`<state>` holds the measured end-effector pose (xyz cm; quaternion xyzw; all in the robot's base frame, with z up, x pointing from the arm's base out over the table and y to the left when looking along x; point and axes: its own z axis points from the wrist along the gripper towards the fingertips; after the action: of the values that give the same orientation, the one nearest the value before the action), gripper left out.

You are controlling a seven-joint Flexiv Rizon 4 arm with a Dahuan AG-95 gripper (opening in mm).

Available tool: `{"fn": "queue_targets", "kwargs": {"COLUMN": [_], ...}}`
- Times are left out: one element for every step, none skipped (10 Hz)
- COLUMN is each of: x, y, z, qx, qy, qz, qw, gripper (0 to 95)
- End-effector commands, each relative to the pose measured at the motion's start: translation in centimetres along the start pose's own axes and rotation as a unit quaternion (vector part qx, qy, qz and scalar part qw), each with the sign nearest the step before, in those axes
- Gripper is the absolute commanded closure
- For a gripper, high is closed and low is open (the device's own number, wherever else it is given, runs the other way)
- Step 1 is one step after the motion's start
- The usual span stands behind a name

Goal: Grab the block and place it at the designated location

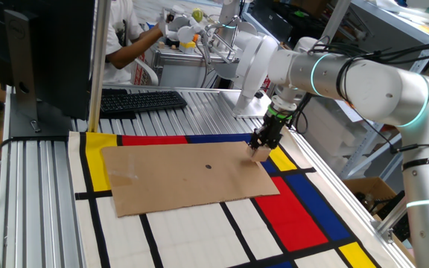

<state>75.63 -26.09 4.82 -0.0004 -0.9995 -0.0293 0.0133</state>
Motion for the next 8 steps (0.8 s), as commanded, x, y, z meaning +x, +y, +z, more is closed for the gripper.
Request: {"fn": "queue_targets", "kwargs": {"x": [0.0,0.0,0.0,0.0,-0.1,-0.3,-0.5,-0.7], "y": [0.0,0.0,0.0,0.1,0.3,1.0,1.7,2.4], "z": [0.0,0.0,0.0,0.0,-0.1,-0.4,-0.6,-0.8], "qx": [0.002,0.003,0.003,0.001,0.001,0.004,0.005,0.004], "qy": [-0.005,-0.005,-0.005,-0.006,-0.003,-0.002,-0.003,-0.003], "qz": [0.002,0.001,0.002,0.003,0.004,0.008,0.009,0.013], "qw": [1.0000,1.0000,1.0000,1.0000,1.0000,1.0000,0.9999,0.9999], "gripper": [95.0,95.0,95.0,95.0,95.0,95.0,95.0,95.0]}}
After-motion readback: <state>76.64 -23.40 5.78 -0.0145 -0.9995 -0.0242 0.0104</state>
